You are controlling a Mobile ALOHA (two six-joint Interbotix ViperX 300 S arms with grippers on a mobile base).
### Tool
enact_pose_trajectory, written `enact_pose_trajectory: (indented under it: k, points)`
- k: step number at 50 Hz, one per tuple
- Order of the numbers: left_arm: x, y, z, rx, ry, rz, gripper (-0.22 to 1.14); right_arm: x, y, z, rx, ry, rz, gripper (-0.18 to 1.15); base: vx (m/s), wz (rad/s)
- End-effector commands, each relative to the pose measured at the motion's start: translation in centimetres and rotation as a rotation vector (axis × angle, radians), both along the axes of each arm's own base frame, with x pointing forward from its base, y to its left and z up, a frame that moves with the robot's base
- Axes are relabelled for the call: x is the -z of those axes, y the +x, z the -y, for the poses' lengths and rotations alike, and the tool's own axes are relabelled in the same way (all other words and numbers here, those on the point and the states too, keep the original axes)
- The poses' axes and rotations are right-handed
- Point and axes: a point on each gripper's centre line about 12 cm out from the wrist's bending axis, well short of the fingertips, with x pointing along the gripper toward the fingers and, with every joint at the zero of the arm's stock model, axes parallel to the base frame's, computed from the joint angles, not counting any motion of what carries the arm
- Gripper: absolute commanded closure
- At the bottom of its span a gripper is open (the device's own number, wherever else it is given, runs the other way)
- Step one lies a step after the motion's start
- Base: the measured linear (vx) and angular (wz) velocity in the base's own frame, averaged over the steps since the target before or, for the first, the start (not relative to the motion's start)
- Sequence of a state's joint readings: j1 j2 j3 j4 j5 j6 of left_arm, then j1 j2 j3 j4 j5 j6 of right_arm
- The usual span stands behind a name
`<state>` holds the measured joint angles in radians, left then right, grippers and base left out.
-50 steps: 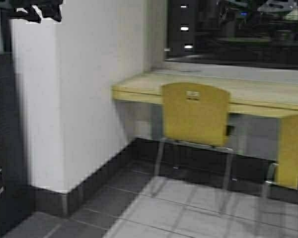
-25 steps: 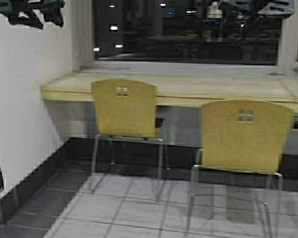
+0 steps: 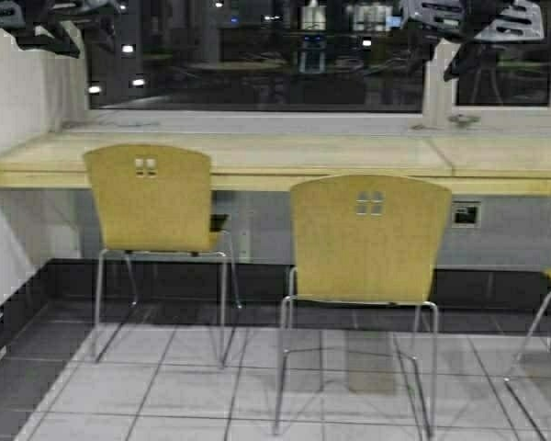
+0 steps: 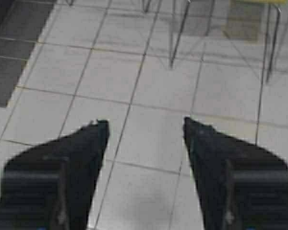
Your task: Push the chairs under the table
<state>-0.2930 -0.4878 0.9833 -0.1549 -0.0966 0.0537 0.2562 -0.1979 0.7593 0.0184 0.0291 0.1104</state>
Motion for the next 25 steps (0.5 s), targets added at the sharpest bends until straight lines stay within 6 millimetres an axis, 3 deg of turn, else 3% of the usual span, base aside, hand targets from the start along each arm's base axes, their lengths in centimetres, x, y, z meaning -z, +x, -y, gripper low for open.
enact_pose_trajectory:
  k: [1, 13, 25]
  points:
    - [-1.3, 0.5, 0.1, 0.001, -0.008, 0.038, 0.08, -0.5, 0.4, -0.1, 0.003, 0.008, 0.012, 0.11, 0.01, -0.15]
    - [-1.4, 0.6, 0.2, -0.002, -0.014, 0.037, 0.08, 1.1, 0.7, -0.2, 0.034, 0.038, -0.050, 0.11, 0.05, -0.13]
    - [-0.8, 0.6, 0.2, -0.001, -0.009, 0.013, 0.08, 1.3, 0.6, -0.2, 0.071, 0.083, -0.079, 0.11, 0.12, -0.14]
